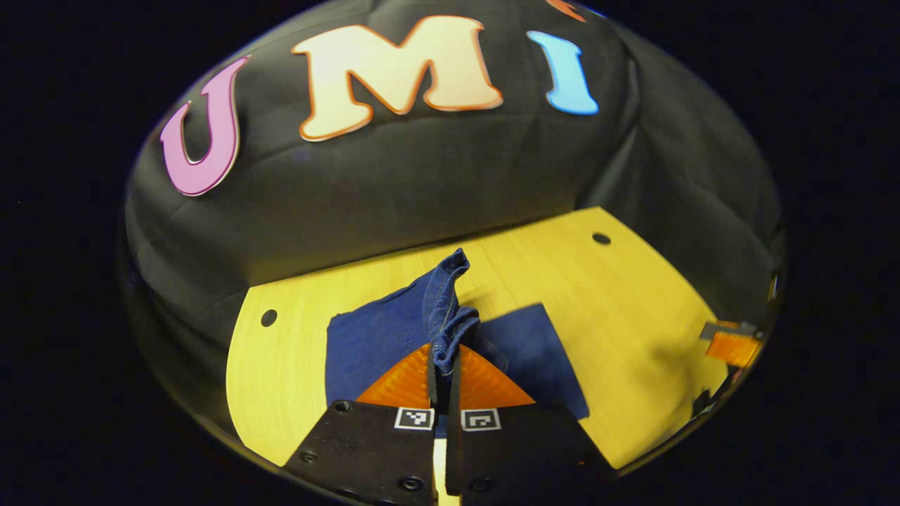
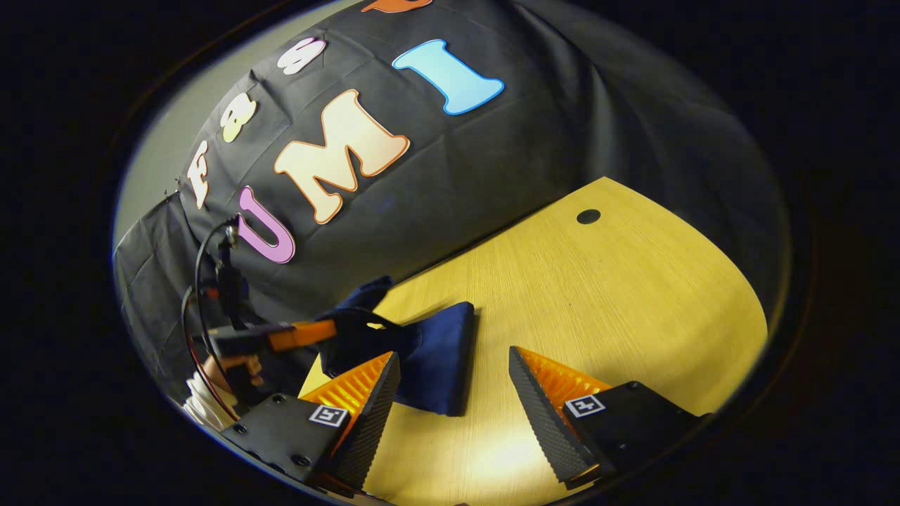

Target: Grasp the waist and the cuffs of the jeans and fold them to make the two legs overlap; first hold the waist and fold one-third of the jeans toward the cuffs, then hold the cuffs and fold the remaining one-third in the same direction to finish folding.

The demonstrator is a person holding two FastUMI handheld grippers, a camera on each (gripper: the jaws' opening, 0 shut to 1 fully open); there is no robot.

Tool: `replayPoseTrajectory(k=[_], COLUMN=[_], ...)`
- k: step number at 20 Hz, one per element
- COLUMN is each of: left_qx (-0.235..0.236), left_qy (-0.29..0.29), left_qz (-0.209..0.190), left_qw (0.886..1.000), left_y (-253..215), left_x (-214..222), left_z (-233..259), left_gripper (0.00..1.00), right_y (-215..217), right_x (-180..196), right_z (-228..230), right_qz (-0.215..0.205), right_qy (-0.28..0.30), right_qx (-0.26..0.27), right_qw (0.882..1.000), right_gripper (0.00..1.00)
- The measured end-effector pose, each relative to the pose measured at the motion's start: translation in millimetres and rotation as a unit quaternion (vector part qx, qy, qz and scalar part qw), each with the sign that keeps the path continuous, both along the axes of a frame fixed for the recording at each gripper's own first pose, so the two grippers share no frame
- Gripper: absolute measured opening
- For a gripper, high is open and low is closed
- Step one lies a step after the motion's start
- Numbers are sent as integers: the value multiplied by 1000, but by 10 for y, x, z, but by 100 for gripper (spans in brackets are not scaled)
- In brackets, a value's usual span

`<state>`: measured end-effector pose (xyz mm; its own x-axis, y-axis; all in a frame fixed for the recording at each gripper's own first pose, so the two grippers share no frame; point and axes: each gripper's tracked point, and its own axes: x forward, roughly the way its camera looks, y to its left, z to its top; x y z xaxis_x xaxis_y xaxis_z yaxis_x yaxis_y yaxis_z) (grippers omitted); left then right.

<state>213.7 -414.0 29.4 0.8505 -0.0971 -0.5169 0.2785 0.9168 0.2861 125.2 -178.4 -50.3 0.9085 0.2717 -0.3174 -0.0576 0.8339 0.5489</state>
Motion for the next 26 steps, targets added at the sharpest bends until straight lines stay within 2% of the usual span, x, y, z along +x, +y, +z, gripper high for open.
replayPoseTrajectory(k=[1, 4, 5, 7, 8, 11, 13, 16, 18, 23, 26], left_qx=[13, 33, 28, 15, 18, 44, 26, -4, -29, -56, -72], left_qy=[11, 50, 69, 96, 92, 48, 25, -15, -19, -43, -32], left_qz=[-3, 5, 4, 1, 2, 3, 7, 34, 45, 88, 107], left_qw=[1000, 998, 997, 995, 996, 998, 999, 999, 998, 994, 991], left_y=[-57, -98, -150, -295, -315, -324, -298, -117, -22, 296, 428], left_x=[-60, -276, -350, -547, -610, -723, -904, -1126, -1315, -1552, -1663], left_z=[-244, -933, -1129, -1374, -1432, -1242, -1058, -789, -712, -563, -615], left_gripper=[0, 1, 11, 41, 56, 92, 92, 92, 92, 92, 92], right_y=[9, 37, 58, 99, 118, 189, 249, 382, 513, 805, 854], right_x=[-3, -59, -73, -110, -135, -222, -277, -372, -446, -570, -629], right_z=[-26, -64, -61, -81, -86, -40, -4, 21, 49, 44, 115], right_qz=[2, 9, 11, 14, 14, 18, 20, 28, 41, 74, 80], right_qy=[2, 6, 6, 10, 11, 5, -4, -17, -23, -23, -36], right_qx=[-2, -15, -15, -15, -16, -24, -33, -47, -46, -51, -55], right_qw=[1000, 1000, 1000, 1000, 1000, 1000, 999, 998, 998, 996, 995], right_gripper=[96, 96, 96, 96, 96, 96, 96, 96, 96, 96, 96])
